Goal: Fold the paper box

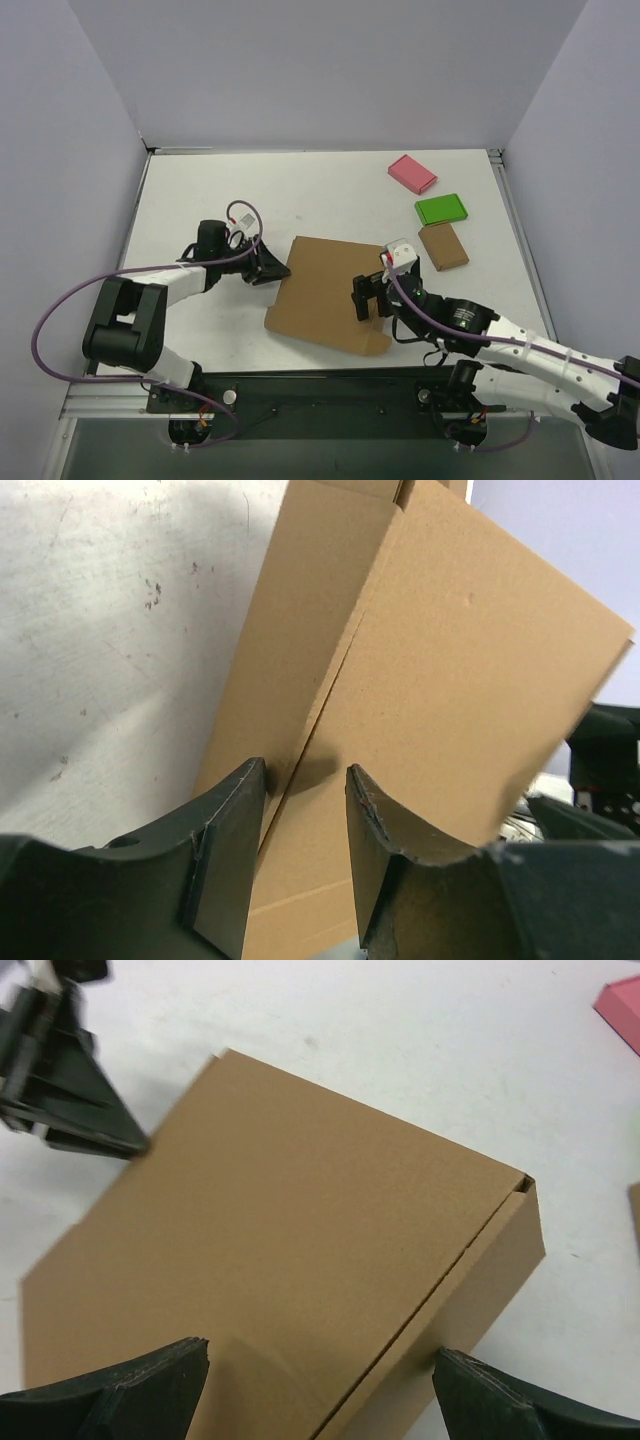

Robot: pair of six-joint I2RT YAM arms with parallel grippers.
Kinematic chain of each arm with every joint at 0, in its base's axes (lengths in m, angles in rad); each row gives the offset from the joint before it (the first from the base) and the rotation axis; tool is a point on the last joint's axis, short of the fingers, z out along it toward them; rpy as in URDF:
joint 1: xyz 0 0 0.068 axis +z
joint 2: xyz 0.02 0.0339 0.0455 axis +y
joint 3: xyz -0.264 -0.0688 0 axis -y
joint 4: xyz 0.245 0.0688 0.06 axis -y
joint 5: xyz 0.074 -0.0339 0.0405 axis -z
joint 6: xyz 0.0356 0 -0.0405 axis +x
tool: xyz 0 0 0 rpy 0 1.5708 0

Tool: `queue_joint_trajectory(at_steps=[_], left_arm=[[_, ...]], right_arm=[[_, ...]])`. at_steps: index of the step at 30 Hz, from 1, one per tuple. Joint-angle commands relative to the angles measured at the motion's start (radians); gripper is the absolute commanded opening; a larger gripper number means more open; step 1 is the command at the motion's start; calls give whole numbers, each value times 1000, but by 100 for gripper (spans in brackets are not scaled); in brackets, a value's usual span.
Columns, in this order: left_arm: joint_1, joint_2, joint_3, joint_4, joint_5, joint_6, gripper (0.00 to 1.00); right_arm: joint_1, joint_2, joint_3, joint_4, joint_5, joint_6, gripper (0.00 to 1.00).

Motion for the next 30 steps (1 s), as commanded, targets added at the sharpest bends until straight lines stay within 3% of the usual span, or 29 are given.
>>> queue_joint_trajectory(at_steps=[1,7,13,20,24,26,30], left_arm=[[-6,-63,34,-51,63,20,47],[-4,-111,27,-55,56,28,47],[-6,-116,-4,-3,61,11,46],[-6,-123,-33,66,84,11,44],[-4,-129,-18,-23,38,84,45],[-6,-132,14,-116,-14,170,51],[-6,-139,36,-140,-49,215,73]], right_arm=[[8,72,-23,1,75,-14,99],[-12,36,-89,49,20,90,96],[-150,4,-236,142,-159,216,87],[-171,-18,-296,185,-176,237,84],[-211,-6,-286,123,-164,294,97],[-253,-12,-277,86,-172,319,100],[-329,-67,-295,43,-246,340,100]])
